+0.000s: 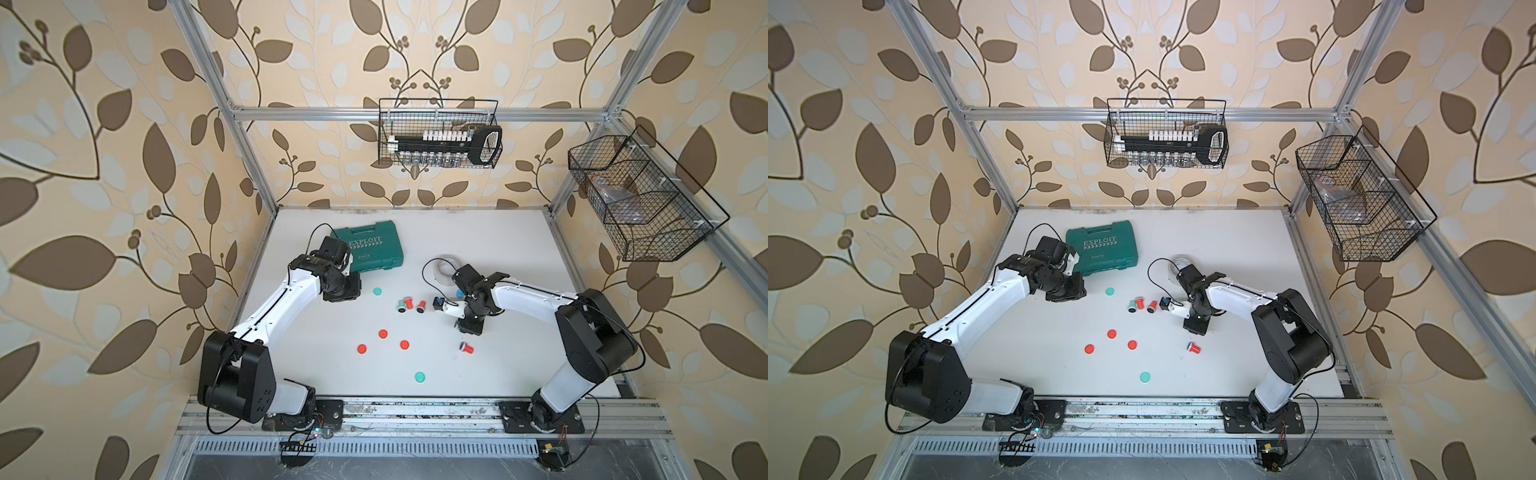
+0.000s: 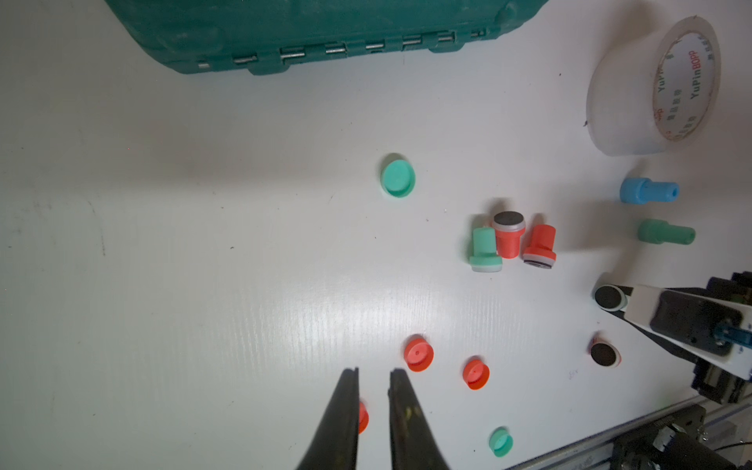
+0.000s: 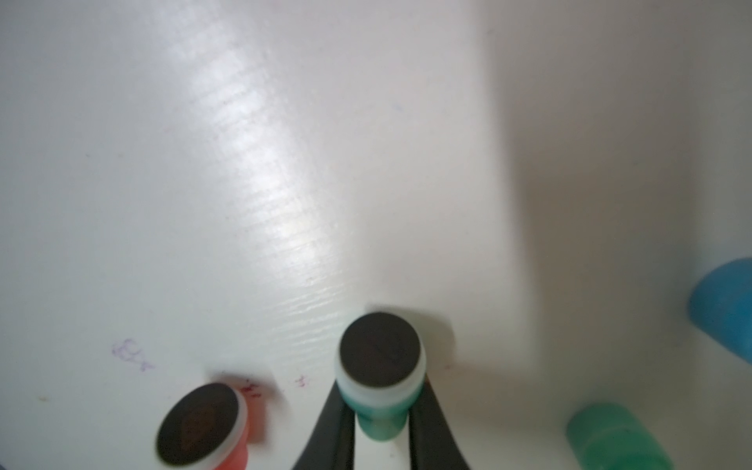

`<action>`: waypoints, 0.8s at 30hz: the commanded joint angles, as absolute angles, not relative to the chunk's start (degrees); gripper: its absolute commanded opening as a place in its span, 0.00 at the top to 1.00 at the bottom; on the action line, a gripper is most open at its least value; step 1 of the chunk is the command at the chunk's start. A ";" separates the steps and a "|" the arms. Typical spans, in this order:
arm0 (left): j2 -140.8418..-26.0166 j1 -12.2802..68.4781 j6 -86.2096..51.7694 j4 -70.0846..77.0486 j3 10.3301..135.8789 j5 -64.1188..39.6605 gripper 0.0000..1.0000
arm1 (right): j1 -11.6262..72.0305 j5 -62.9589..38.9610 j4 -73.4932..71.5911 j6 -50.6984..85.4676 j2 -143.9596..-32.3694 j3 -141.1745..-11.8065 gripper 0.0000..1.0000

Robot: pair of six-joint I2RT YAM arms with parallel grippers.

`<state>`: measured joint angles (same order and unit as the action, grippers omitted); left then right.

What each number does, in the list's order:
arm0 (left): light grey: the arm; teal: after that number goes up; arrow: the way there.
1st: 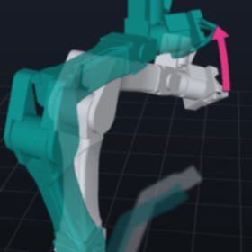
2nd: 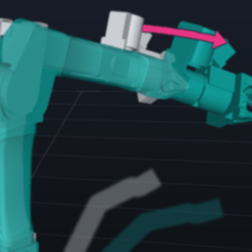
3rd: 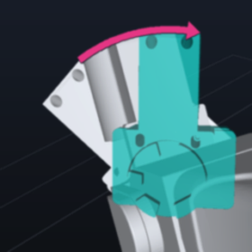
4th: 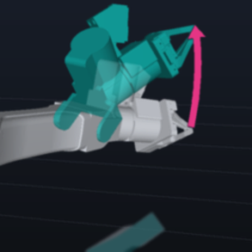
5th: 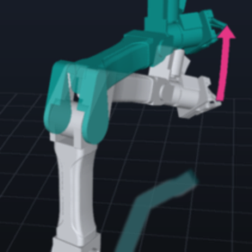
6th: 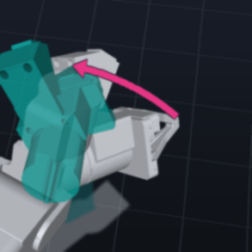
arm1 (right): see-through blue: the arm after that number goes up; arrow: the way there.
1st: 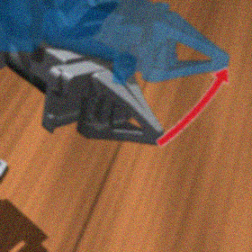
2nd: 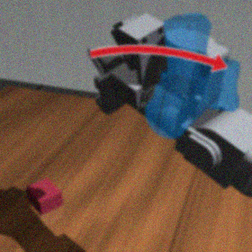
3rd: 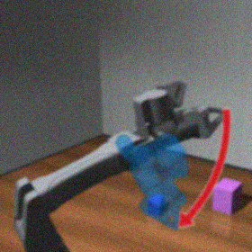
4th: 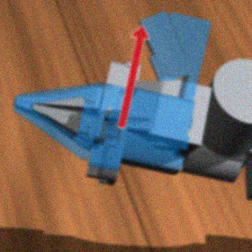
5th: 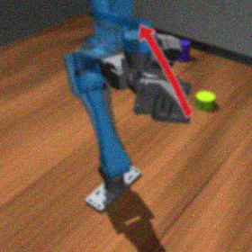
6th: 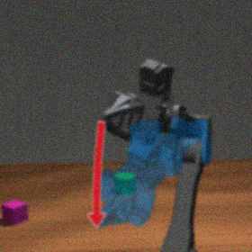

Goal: Close the stamp cap
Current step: Pick up the stamp from the center of the board.

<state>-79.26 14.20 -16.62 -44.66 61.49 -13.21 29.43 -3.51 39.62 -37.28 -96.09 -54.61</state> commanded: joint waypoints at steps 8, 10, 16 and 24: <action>-75.40 13.89 -16.38 -42.10 59.97 -17.19 0.78 | 28.90 -6.15 39.40 -34.97 -92.62 -55.13 0.90; -74.57 13.93 -17.27 -40.87 59.51 -19.53 0.77 | 28.86 -7.03 39.27 -34.26 -90.39 -55.04 0.90; -70.20 17.79 -24.02 -39.32 61.88 -24.23 0.70 | 28.83 -12.39 38.03 -32.77 -79.21 -54.45 0.90; -69.12 29.34 -37.95 -37.37 69.62 -28.37 0.57 | 29.37 -20.39 33.83 -30.43 -64.97 -53.78 0.91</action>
